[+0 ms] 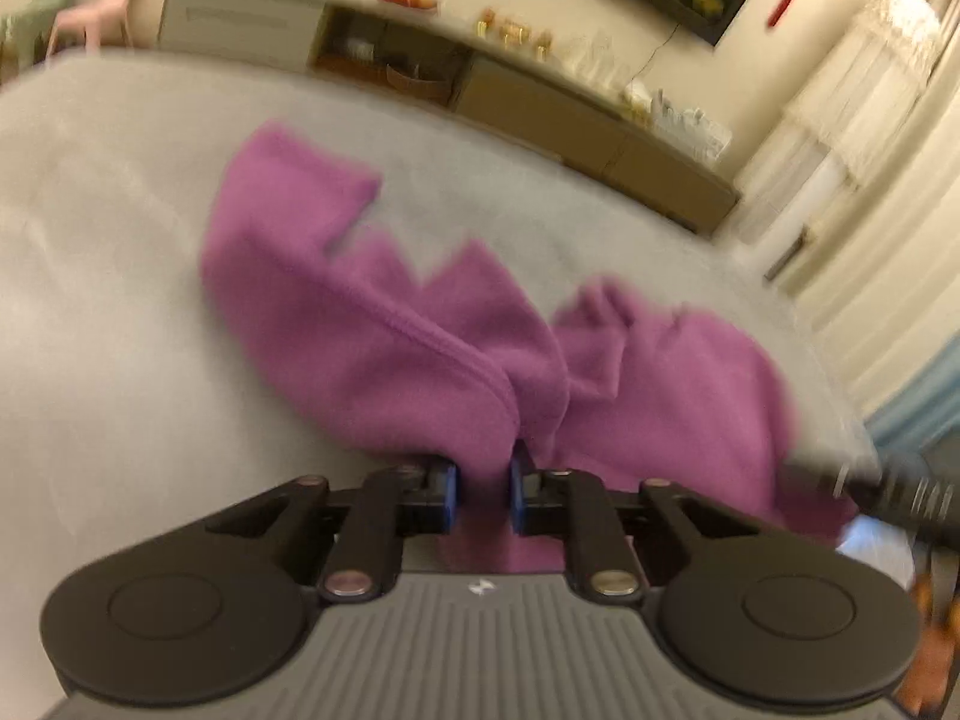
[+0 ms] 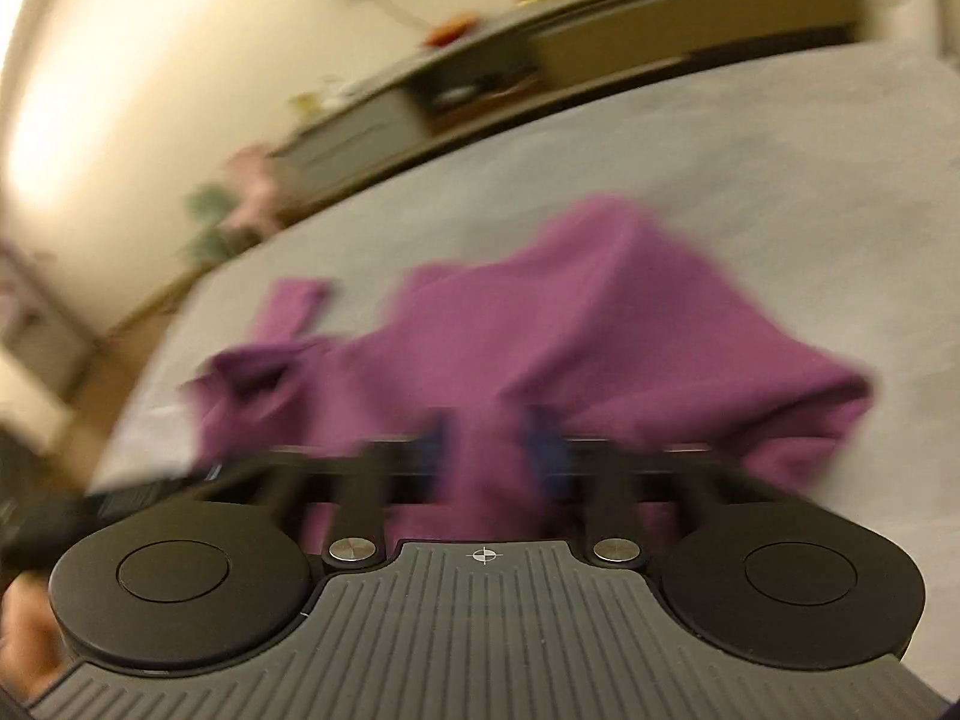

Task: Fold clothes

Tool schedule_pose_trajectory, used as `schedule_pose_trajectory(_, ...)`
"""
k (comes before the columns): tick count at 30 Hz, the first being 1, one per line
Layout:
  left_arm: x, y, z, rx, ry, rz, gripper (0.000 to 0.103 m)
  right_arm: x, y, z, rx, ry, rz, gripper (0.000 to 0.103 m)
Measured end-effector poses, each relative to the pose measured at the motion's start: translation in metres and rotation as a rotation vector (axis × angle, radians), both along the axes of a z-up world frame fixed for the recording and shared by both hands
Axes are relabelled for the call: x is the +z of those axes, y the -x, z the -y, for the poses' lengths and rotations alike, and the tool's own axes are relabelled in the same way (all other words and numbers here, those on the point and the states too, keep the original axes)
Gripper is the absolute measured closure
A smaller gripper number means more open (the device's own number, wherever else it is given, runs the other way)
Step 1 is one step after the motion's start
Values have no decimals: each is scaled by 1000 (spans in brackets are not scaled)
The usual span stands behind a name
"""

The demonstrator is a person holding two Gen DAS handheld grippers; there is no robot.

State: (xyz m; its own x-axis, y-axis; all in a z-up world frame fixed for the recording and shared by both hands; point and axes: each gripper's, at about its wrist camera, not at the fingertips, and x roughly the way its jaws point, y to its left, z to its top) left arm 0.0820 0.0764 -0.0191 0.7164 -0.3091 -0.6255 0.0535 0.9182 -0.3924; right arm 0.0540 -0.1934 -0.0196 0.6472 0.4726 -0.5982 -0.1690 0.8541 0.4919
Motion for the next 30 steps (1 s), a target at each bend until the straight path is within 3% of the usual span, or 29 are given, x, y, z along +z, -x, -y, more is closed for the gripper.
schedule_pose_trajectory(3,73,-2,0,-22,46,224,91,13,7,-2,54,-58,77,97)
schedule_pose_trajectory(5,131,-1,20,-88,70,362,92,21,12,5,31,-81,123,97)
schedule_pose_trajectory(8,199,19,70,-230,89,507,92,15,15,45,-164,-166,93,94)
schedule_pose_trajectory(10,214,36,118,-348,78,542,91,8,16,78,-323,-234,49,92)
schedule_pose_trajectory(12,200,46,164,-458,30,506,90,0,18,111,-483,-302,5,91)
schedule_pose_trajectory(13,179,43,179,-504,3,437,88,-4,20,127,-560,-341,-18,91)
schedule_pose_trajectory(15,123,32,208,-594,-49,229,85,-14,34,159,-696,-437,-51,80)
schedule_pose_trajectory(17,76,28,212,-605,-98,93,85,-13,48,181,-804,-471,-42,62)
schedule_pose_trajectory(19,50,32,192,-564,-118,39,83,-5,37,180,-766,-442,5,55)
schedule_pose_trajectory(21,45,34,153,-491,-106,39,75,3,26,178,-729,-413,51,42)
schedule_pose_trajectory(23,50,28,106,-368,-112,66,57,15,18,164,-627,-347,97,24)
schedule_pose_trajectory(24,51,21,89,-299,-138,79,42,21,16,151,-552,-300,117,19)
schedule_pose_trajectory(25,51,9,79,-222,-186,91,32,28,15,135,-473,-240,129,12)
schedule_pose_trajectory(27,45,-17,61,-95,-263,86,25,32,3,96,-292,-73,154,9)
schedule_pose_trajectory(29,26,-51,59,-69,-263,-12,26,17,-3,58,-203,119,164,6)
schedule_pose_trajectory(30,16,-64,66,-97,-224,-61,26,9,-9,41,-179,216,158,6)
